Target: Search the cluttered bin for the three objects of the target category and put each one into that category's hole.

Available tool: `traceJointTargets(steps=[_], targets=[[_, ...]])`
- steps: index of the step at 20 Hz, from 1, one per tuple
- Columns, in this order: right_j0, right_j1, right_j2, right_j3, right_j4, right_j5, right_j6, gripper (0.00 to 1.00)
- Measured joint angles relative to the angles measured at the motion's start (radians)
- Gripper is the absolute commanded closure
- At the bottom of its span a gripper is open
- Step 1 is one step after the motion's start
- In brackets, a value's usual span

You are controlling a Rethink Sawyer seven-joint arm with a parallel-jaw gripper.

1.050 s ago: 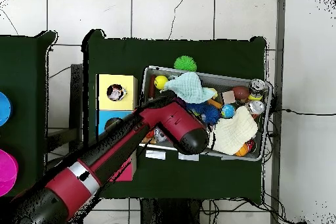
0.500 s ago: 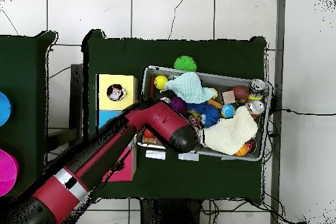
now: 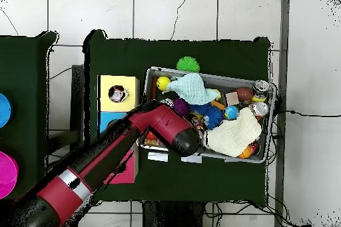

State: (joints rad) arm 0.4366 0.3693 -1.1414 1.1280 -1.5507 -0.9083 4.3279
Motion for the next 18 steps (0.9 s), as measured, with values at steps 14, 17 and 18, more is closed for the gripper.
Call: traceJointTargets(steps=[14,17,18], targets=[[-0.030,0.096,-0.034,-0.001,0.006,0.182,0.000,0.00],[-0.035,0.095,-0.030,-0.001,0.006,0.169,0.000,0.00],[-0.035,0.093,-0.027,-0.001,0.006,0.161,0.000,0.00]])
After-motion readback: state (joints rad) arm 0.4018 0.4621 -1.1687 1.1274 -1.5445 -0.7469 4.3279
